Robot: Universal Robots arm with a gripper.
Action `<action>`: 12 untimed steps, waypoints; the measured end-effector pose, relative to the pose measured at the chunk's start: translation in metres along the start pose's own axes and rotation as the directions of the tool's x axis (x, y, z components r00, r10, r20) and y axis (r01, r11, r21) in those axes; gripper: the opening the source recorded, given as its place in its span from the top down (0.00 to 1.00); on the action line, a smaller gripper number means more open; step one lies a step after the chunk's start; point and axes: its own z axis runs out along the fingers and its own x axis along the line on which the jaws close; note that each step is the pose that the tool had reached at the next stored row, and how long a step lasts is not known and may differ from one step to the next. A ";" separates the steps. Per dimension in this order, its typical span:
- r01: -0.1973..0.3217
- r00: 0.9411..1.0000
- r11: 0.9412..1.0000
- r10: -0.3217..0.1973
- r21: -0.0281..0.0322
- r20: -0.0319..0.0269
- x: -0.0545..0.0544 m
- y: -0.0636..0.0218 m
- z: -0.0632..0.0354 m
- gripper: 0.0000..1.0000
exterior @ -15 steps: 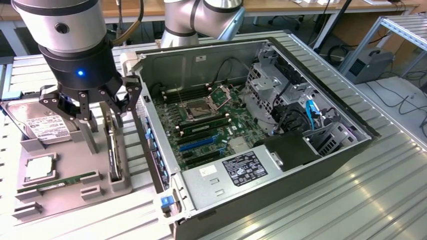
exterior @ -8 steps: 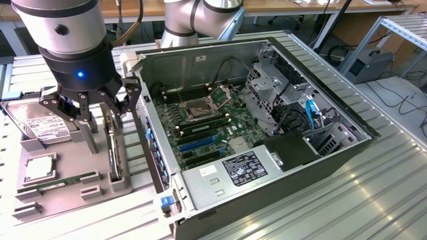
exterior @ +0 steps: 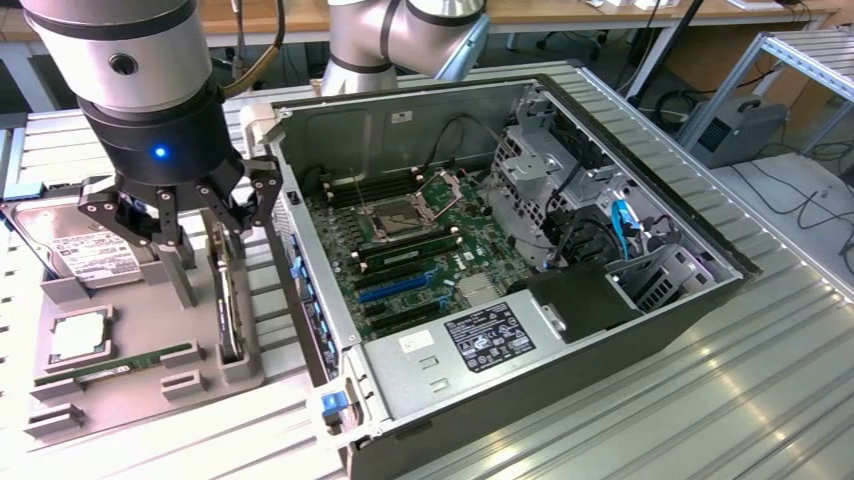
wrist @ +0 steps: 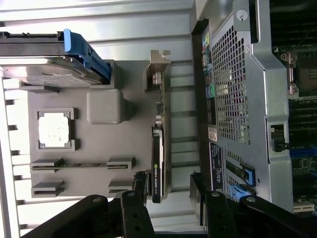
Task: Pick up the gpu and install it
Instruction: 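Pick up the gpu and move the gpu toward the slot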
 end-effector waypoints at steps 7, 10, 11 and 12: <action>0.000 1.000 1.000 0.000 0.004 0.000 0.001 -0.0001 0.0020 0.52; 0.000 1.000 1.000 0.000 0.006 0.000 0.001 -0.0001 0.0025 0.52; 0.000 1.000 1.000 0.000 0.006 0.000 0.001 -0.0001 0.0028 0.52; 0.000 1.000 1.000 0.000 0.006 0.000 0.001 -0.0001 0.0029 0.52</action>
